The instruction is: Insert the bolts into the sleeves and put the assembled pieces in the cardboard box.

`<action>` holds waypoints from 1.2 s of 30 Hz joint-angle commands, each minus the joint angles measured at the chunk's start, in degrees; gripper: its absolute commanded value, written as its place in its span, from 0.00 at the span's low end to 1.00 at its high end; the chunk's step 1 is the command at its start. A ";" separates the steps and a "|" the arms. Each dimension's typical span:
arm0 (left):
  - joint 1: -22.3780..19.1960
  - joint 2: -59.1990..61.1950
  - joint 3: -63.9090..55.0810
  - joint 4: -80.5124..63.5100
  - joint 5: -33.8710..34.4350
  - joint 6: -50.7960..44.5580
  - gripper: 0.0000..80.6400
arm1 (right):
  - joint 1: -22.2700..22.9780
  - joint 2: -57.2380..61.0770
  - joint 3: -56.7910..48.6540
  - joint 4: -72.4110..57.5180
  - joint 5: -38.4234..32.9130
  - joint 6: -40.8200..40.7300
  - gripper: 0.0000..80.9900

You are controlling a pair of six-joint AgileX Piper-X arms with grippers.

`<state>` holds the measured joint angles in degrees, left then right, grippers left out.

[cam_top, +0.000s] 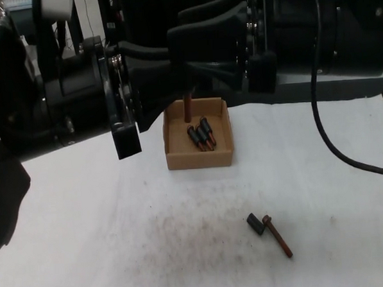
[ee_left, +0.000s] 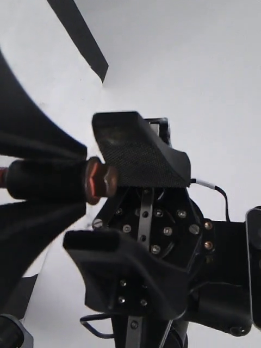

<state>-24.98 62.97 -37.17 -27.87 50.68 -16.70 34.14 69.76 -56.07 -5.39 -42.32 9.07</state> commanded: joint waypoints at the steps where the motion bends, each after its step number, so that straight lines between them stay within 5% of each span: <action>1: 0.10 -0.49 -0.71 -1.05 -0.45 -0.41 0.00 | 0.04 -0.30 -0.16 -0.04 0.37 0.08 0.63; 6: 0.25 -0.49 -0.71 0.59 -0.45 -0.41 0.00 | -0.07 -0.30 -0.16 -5.33 0.71 0.56 0.63; 10: 0.59 -0.49 -0.71 6.18 -0.45 1.67 0.00 | -0.27 -0.30 -0.16 -13.95 7.79 4.05 0.60; 12: 0.93 -0.49 -0.71 8.25 -1.26 3.52 0.00 | -0.88 -0.30 -0.16 -15.66 9.96 4.06 0.49; 16: 1.46 -0.35 -0.89 12.02 -7.66 5.15 0.00 | -2.97 -0.30 -0.16 -14.80 10.71 4.06 0.01; 24: 1.44 9.24 -10.83 23.75 -16.28 5.14 0.00 | -7.40 -0.30 -0.16 -3.32 11.16 4.22 0.01; 36: 1.44 44.40 -51.09 56.31 -35.76 14.56 0.00 | -10.32 -0.30 -0.16 7.52 14.48 4.22 0.01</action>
<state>-23.66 103.09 -81.50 24.47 18.75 -3.64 24.13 69.76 -55.96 1.18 -29.61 13.22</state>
